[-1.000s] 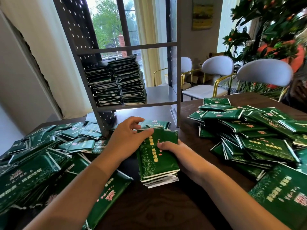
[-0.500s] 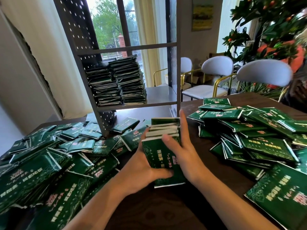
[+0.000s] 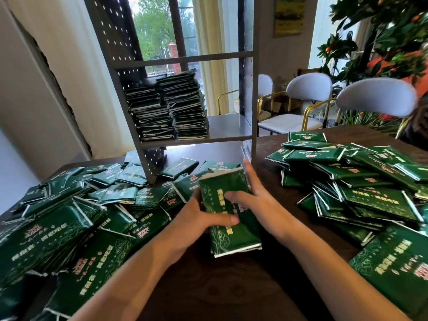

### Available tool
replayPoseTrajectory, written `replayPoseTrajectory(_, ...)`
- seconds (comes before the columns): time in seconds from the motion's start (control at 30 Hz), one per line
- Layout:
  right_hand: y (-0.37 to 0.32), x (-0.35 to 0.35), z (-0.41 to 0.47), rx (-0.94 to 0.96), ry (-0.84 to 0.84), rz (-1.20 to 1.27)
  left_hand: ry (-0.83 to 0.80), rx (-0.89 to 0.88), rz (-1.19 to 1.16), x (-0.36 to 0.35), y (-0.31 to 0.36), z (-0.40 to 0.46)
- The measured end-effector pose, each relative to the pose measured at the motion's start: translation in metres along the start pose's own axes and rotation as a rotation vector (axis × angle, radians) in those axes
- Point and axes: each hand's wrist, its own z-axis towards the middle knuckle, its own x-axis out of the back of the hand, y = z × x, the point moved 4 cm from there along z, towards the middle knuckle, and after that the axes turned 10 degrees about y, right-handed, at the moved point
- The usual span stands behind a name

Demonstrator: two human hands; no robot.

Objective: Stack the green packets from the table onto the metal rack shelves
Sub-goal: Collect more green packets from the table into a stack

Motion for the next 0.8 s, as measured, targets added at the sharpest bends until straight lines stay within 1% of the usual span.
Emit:
replayPoseTrajectory(0.07, 0.004, 0.001, 0.004, -0.103, -0.007, 0.058, -0.063, 0.109, 0.006, 0.001, 0.002, -0.002)
replayPoseTrajectory(0.13, 0.007, -0.003, 0.007, -0.17, -0.042, 0.084, -0.129, 0.169, 0.059, 0.002, 0.006, -0.006)
replayPoseTrajectory(0.2, 0.008, -0.004, 0.011, -0.182, -0.043, 0.094, -0.16, 0.191, 0.109, 0.007, 0.009, -0.008)
replayPoseTrajectory(0.27, 0.01, 0.002, 0.014, -0.194, 0.0, 0.083, -0.119, 0.165, 0.193, 0.018, 0.016, -0.007)
replayPoseTrajectory(0.3, 0.011, 0.004, 0.014, -0.233, 0.029, 0.097, -0.06, 0.136, 0.272, 0.024, 0.02, -0.006)
replayPoseTrajectory(0.33, 0.013, 0.004, 0.012, -0.264, 0.018, 0.127, 0.008, 0.088, 0.39, 0.032, 0.022, -0.005)
replayPoseTrajectory(0.37, 0.013, 0.002, 0.009, -0.282, 0.009, 0.142, 0.077, 0.013, 0.582, 0.041, 0.024, -0.003)
replayPoseTrajectory(0.4, 0.016, 0.003, 0.007, -0.283, 0.013, 0.129, 0.125, -0.051, 0.823, 0.05, 0.026, -0.003)
replayPoseTrajectory(0.43, 0.019, 0.003, 0.006, -0.282, 0.017, 0.103, 0.147, -0.082, 1.046, 0.057, 0.024, -0.004)
replayPoseTrajectory(0.47, 0.02, 0.002, 0.009, -0.285, 0.016, 0.079, 0.15, -0.072, 1.228, 0.062, 0.02, -0.006)
replayPoseTrajectory(0.5, 0.02, 0.001, 0.009, -0.289, 0.014, 0.068, 0.143, -0.032, 1.349, 0.067, 0.015, -0.008)
replayPoseTrajectory(0.53, 0.02, 0.001, 0.009, -0.283, 0.006, 0.07, 0.141, 0.0, 1.419, 0.07, 0.01, -0.01)
replayPoseTrajectory(0.6, 0.018, 0.001, 0.009, -0.278, 0.01, 0.09, 0.15, 0.002, 1.493, 0.07, 0.004, -0.011)
replayPoseTrajectory(0.8, 0.019, 0.002, 0.007, -0.29, 0.022, 0.094, 0.195, -0.09, 1.644, 0.064, -0.007, -0.012)
